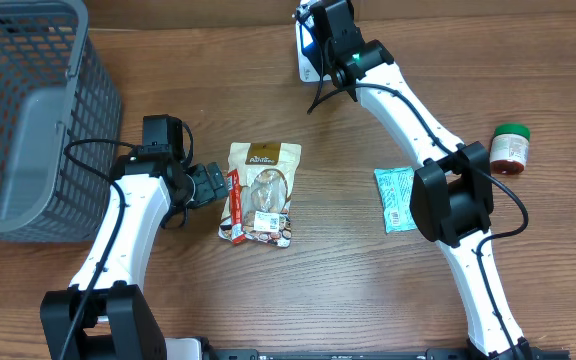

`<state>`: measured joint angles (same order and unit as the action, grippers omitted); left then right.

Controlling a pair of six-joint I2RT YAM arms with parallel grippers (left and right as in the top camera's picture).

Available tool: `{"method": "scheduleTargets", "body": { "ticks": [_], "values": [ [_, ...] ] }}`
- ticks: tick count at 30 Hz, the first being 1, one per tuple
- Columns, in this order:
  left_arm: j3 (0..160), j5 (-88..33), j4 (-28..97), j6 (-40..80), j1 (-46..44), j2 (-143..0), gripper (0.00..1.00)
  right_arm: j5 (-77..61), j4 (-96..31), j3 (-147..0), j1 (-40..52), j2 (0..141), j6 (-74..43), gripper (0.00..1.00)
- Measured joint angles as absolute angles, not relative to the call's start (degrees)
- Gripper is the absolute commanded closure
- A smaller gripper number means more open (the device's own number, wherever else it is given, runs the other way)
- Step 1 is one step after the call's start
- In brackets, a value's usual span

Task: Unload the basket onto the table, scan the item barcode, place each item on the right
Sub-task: 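Hold the orange box in front of the white scanner with the right gripper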

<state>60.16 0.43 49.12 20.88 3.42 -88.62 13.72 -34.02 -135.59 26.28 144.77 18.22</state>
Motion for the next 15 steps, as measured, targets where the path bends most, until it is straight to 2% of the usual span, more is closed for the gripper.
{"method": "scheduleTargets", "body": {
  "ticks": [15],
  "values": [
    [60.2,0.4,49.1,20.9,3.4,-88.6,0.00,13.6,-35.6,-135.6,26.3,144.8,18.2,0.96]
  ]
}}
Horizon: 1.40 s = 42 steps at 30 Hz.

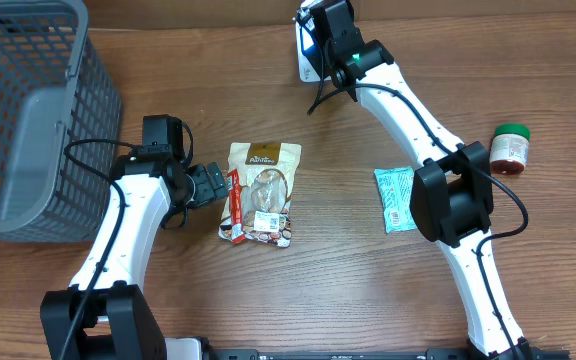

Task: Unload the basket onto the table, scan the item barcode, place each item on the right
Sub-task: 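Hold the orange box in front of the white scanner with the right gripper, then carry the orange box right and set it down beside the green jar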

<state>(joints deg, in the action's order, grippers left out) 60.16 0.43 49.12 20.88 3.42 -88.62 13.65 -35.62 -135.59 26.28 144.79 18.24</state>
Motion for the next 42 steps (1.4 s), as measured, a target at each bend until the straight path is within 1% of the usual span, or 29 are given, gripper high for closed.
{"method": "scheduleTargets", "body": {
  "ticks": [6,13,17,21,28,31,35,36,39,42],
  "values": [
    [60.2,0.4,49.1,20.9,3.4,-88.6,0.00,13.1,-35.6,-135.6,26.3,144.8,17.9,0.96],
    [60.2,0.4,49.1,20.9,3.4,-88.6,0.00,12.3,-35.6,-135.6,26.3,144.8,14.5,0.96],
    [60.2,0.4,49.1,20.9,3.4,-88.6,0.00,12.1,-38.1,-135.6,26.3,142.8,13.1,0.96],
    [60.2,0.4,49.1,20.9,3.4,-88.6,0.00,12.0,-44.8,-135.5,26.2,135.9,11.0,0.96],
    [60.2,0.4,49.1,20.9,3.4,-88.6,0.00,10.9,-68.3,-136.5,24.2,117.6,5.0,0.96],
    [60.2,0.4,49.1,20.9,3.4,-88.6,0.00,8.4,-78.6,-137.1,21.3,114.7,3.6,0.96],
    [60.2,0.4,49.1,20.9,3.4,-88.6,0.00,2.4,-91.0,-135.8,15.9,116.3,2.5,0.96],
    [60.2,0.4,49.1,20.9,3.4,-88.6,0.00,1.1,-92.9,-134.6,14.4,117.2,2.4,0.96],
    [60.2,0.4,49.1,20.9,3.4,-88.6,0.00,-2.2,-93.3,-127.8,10.6,118.3,2.1,0.96],
    [60.2,0.4,49.1,20.9,3.4,-88.6,0.00,-3.9,-90.7,-119.3,7.4,118.7,1.8,0.96]
  ]
}}
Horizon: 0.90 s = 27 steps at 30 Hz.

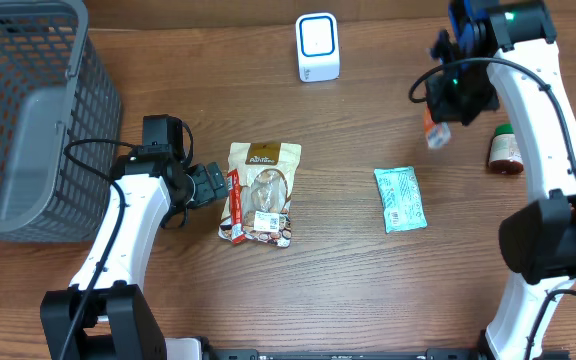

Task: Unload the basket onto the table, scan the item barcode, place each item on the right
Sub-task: 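Carry the orange box right and set it down beside the green jar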

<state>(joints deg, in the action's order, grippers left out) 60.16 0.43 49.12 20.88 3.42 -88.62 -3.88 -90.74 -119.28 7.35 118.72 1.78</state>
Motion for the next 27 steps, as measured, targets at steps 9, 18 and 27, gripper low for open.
{"method": "scheduleTargets", "body": {
  "ticks": [9,18,27],
  "values": [
    [60.2,0.4,49.1,20.9,3.4,-88.6,0.00,-5.2,-77.9,-99.5,1.4,119.2,1.7,0.96],
    [60.2,0.4,49.1,20.9,3.4,-88.6,0.00,-5.7,-71.5,-94.7,0.5,119.4,1.7,0.69],
    [60.2,0.4,49.1,20.9,3.4,-88.6,0.00,-5.1,-71.4,-94.5,0.5,119.4,1.5,0.55]
  ]
}}
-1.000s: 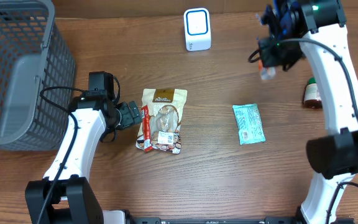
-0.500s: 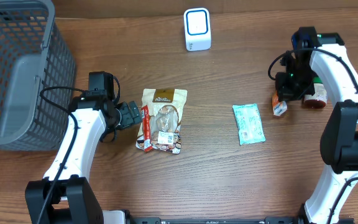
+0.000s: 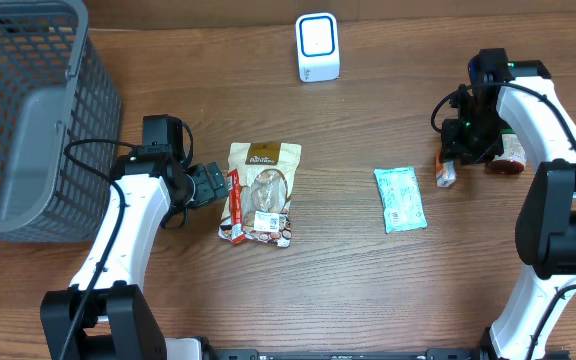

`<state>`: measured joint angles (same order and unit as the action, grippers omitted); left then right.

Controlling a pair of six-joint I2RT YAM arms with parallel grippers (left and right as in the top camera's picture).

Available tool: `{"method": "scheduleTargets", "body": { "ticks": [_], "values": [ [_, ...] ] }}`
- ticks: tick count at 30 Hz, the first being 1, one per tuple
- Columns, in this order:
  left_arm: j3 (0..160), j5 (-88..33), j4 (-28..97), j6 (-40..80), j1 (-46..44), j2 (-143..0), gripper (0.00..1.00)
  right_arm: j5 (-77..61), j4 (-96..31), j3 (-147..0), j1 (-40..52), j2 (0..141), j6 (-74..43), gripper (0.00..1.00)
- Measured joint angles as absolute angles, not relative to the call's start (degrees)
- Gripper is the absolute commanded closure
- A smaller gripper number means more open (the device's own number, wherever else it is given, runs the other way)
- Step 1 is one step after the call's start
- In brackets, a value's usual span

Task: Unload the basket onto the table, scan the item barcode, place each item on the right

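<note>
The white scanner [image 3: 317, 47] with a blue-rimmed face stands at the back middle of the table. My right gripper [image 3: 455, 162] is low at the right, shut on a small orange-and-white item [image 3: 446, 174] that pokes out below its fingers, close to the tabletop. My left gripper [image 3: 215, 185] is open at the left edge of a brown snack bag [image 3: 261, 192] lying flat in the middle. A teal packet [image 3: 400, 198] lies between the bag and the right gripper.
A grey mesh basket [image 3: 28, 110] fills the far left. A red jar [image 3: 509, 157] stands just right of the right gripper, partly hidden by the arm. The table's wooden top [image 3: 348, 280] stretches to the front.
My right gripper has moved from the back right to a lower spot beside the red jar, with the small item still in it. The left arm has not moved.
My right gripper was at the scanner at the back, covering it, and stayed there at the second moment. Then it was at the far right with a small orange-and-white item in it, the scanner uncovered. Now it is down beside the jar. The left gripper stayed by the snack bag throughout.
</note>
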<state>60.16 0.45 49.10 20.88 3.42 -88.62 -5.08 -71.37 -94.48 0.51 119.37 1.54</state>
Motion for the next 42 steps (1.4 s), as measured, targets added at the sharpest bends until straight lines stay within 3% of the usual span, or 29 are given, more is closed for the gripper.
{"method": "scheduleTargets", "body": {
  "ticks": [8,14,26,30,42],
  "values": [
    [60.2,0.4,49.1,20.9,3.4,-88.6,0.00,-1.7,-71.4,-94.5,0.5,119.4,1.5,0.55],
    [60.2,0.4,49.1,20.9,3.4,-88.6,0.00,0.9,-71.0,-94.5,0.5,119.4,1.5,0.49],
    [60.2,0.4,49.1,20.9,3.4,-88.6,0.00,9.0,-70.1,-94.5,0.5,119.4,-5.0,0.50],
    [60.2,0.4,49.1,20.9,3.4,-88.6,0.00,6.2,-70.6,-94.5,1.1,119.4,-6.4,0.57],
    [60.2,0.4,49.1,20.9,3.4,-88.6,0.00,-5.7,-77.7,-94.5,8.4,119.3,-6.8,0.57]
  ]
}}
